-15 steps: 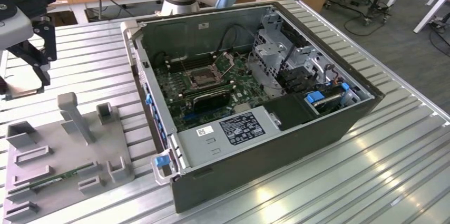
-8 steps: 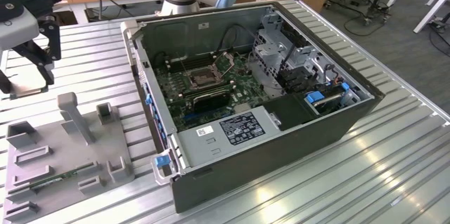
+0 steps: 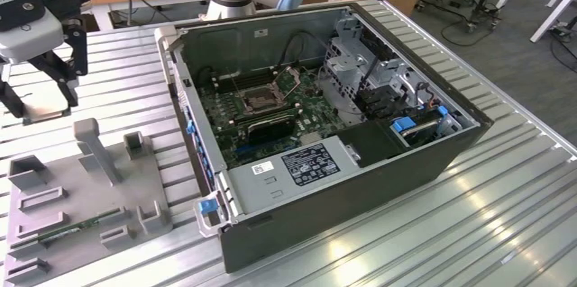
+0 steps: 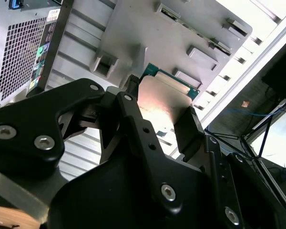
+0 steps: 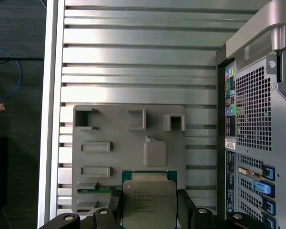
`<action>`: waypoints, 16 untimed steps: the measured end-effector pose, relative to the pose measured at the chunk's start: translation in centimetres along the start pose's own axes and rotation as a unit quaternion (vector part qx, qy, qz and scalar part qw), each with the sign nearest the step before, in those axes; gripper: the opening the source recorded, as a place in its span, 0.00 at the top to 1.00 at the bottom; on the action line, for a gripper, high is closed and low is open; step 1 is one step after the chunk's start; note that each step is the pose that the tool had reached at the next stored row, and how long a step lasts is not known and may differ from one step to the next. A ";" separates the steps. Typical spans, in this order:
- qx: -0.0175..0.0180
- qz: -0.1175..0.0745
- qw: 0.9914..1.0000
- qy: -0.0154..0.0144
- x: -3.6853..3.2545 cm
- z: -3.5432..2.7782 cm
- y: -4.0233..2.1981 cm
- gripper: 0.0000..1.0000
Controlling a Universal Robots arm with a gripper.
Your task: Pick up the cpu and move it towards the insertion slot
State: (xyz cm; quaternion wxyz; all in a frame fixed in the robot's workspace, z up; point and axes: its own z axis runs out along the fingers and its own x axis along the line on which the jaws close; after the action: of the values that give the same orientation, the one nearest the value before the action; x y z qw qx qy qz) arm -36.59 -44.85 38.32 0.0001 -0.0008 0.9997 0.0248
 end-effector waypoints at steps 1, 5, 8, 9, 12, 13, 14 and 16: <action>0.000 0.000 1.000 0.000 -0.14 0.00 0.00 0.45; 0.000 0.000 1.000 0.000 -0.74 0.00 0.00 0.45; 0.000 0.000 1.000 0.000 -1.19 0.00 0.00 0.45; 0.000 0.000 1.000 0.000 -1.35 0.00 0.00 0.45; 0.000 0.000 1.000 0.000 -1.80 0.00 0.00 0.45; 0.000 0.000 1.000 0.000 -1.95 0.00 0.00 0.45; 0.000 0.000 1.000 0.000 -2.10 0.00 0.00 0.45; 0.000 0.000 1.000 0.000 -2.41 0.00 0.00 0.45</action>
State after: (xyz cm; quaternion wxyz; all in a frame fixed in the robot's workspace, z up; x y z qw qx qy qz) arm -34.18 -44.85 38.32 0.0001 -0.0008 0.9997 0.0248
